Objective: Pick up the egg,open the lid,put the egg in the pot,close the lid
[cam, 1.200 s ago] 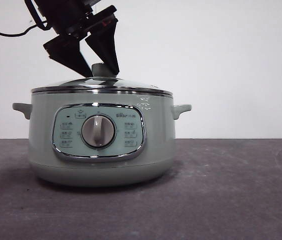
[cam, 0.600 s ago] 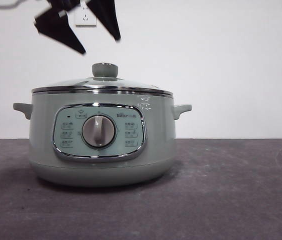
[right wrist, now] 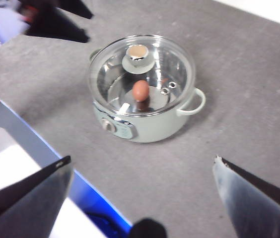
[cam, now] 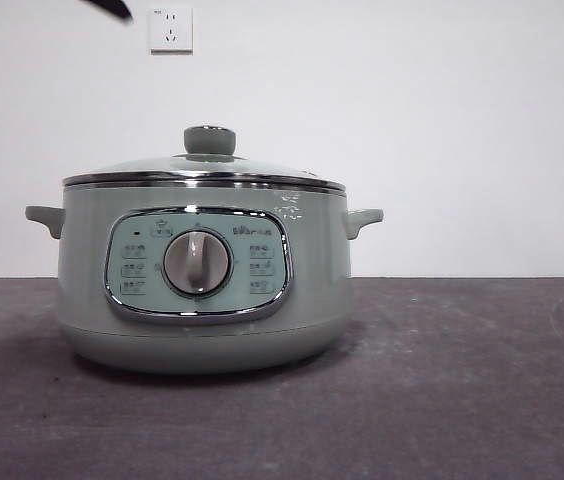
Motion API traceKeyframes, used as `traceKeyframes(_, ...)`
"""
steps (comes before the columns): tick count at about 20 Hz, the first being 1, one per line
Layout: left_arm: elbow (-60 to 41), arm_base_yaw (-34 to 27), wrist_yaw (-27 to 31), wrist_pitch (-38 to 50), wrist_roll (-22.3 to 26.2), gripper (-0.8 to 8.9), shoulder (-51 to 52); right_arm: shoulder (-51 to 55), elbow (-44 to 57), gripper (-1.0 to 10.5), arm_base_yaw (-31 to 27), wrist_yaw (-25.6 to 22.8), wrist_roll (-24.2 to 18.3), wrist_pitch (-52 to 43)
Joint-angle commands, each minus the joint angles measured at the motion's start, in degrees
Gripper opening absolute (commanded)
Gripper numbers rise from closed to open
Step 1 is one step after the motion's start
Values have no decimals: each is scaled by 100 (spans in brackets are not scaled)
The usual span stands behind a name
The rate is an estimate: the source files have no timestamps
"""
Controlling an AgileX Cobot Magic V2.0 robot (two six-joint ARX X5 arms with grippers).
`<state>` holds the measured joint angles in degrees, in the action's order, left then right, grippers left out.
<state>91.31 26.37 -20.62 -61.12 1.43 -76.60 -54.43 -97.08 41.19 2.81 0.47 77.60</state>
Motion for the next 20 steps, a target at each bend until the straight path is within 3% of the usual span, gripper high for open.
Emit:
traceKeyframes(1,33,0,-855,-483,-48,523,317,-111,7,467,9,452,114,105)
traceKeyframes(3,33,0,-1115,-662,-59,415,518,-216,7,404,9,791,240,107)
traceKeyframes(5,35,2,-1193,-780,-57,218,695,-323,7,237,9,1005,271,107)
traceKeyframes(7,35,4,-1250,-876,-28,-34,857,-424,7,-3,9,1082,240,109)
traceKeyframes(8,35,4,-1263,-896,-31,0,916,-463,7,-11,9,1082,214,109)
traceKeyframes(20,35,-9,-1241,-984,-31,-3,1176,-608,7,0,9,1034,258,105)
